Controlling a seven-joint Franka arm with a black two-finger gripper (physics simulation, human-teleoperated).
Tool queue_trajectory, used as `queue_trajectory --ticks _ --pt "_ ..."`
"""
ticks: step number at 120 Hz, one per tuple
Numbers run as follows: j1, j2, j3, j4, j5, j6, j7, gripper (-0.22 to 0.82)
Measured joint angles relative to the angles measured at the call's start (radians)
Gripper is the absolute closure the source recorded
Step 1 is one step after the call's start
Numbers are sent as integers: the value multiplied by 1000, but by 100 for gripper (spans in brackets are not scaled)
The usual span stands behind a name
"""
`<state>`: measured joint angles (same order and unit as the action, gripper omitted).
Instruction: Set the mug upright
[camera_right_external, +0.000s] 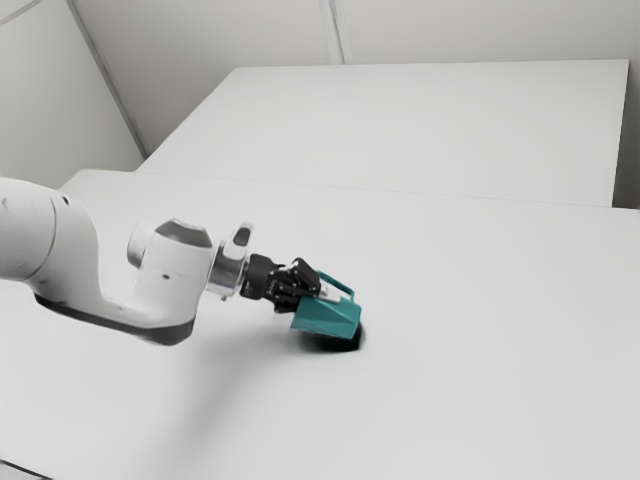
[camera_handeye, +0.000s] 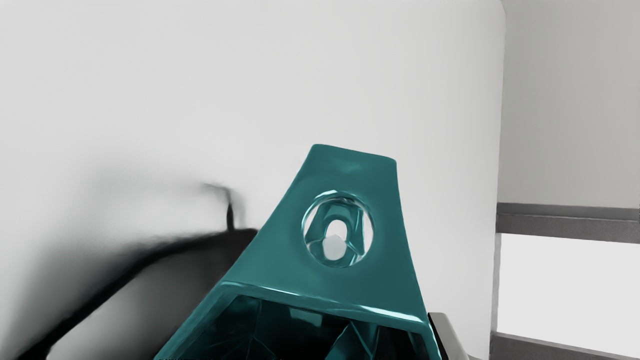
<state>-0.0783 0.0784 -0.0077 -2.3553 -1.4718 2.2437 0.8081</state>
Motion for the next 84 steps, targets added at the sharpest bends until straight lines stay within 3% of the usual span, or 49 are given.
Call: queue_trajectory --ticks 17,45,63,84 --pt "-5 -17 14 117 249 0 -39 74" --pt "12 47 62 434 1010 -146 -202 75" --pt "17 103 131 459 1305 -167 -310 75" --pt "14 144 152 430 1424 -71 -434 75"
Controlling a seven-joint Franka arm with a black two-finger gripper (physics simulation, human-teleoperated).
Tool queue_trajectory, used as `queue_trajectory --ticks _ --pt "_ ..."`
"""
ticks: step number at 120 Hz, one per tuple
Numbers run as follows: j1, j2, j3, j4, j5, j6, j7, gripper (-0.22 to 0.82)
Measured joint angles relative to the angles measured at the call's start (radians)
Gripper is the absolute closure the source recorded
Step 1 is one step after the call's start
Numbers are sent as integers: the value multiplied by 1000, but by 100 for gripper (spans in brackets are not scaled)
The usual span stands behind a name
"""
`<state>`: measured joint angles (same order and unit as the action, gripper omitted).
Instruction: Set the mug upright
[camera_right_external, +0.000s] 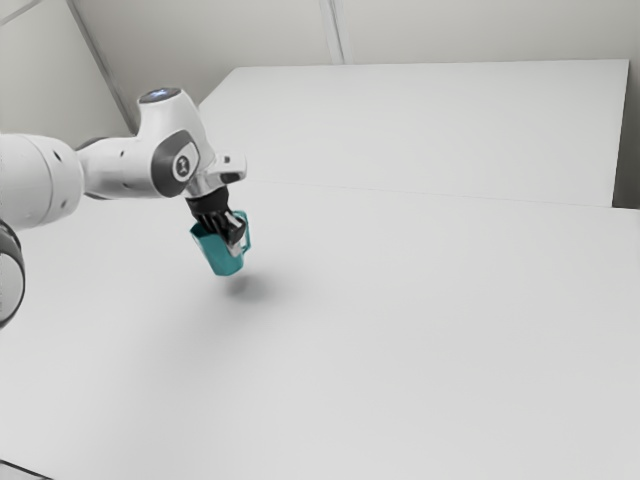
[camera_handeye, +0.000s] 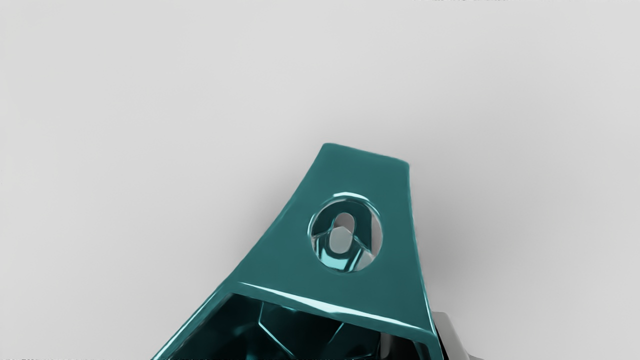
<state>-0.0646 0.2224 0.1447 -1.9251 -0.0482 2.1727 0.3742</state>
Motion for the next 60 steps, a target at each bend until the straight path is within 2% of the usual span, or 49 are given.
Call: queue_trajectory --ticks 25,55,60 --pt "-7 12 10 -35 28 106 -129 75" --pt "-9 43 15 -69 33 151 -239 75" --pt "-10 43 15 -69 32 153 -253 69"
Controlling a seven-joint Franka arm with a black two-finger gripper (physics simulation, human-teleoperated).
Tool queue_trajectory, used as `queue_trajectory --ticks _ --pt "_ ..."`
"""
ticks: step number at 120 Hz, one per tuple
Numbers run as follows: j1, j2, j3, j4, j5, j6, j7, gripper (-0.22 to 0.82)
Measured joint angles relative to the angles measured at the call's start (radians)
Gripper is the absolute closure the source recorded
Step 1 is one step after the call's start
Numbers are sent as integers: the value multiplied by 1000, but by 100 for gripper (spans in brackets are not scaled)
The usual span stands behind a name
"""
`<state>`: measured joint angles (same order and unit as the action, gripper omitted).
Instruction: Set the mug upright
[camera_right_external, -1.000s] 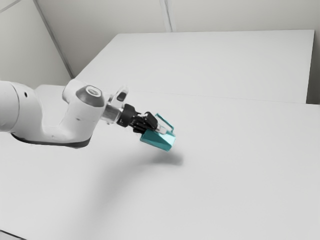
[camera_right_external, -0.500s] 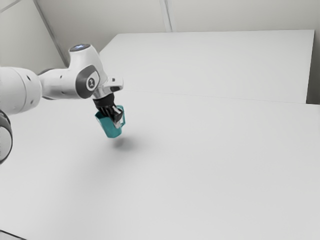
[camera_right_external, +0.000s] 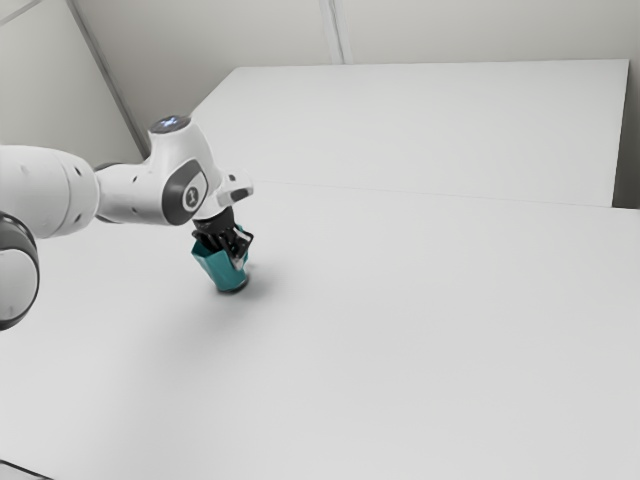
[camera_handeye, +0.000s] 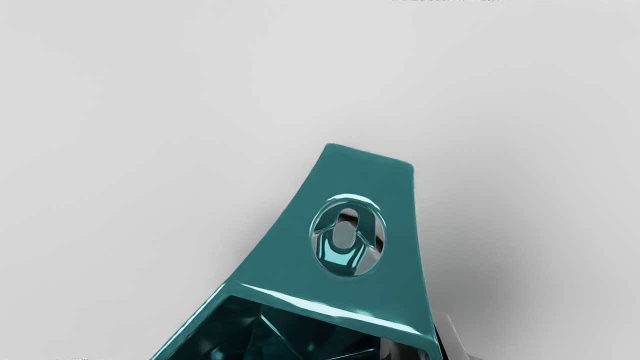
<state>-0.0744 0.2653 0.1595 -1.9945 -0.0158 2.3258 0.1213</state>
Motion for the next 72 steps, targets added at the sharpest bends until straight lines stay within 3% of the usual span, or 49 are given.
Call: queue_trajectory --ticks 16,30,56,72 --pt "-2 -1 1 1 -3 1 -39 40" --pt "-7 -8 3 12 -3 -1 -67 23" --pt "-26 -58 3 192 54 -137 -106 8" --pt "-26 -132 -2 320 77 -361 -118 4"
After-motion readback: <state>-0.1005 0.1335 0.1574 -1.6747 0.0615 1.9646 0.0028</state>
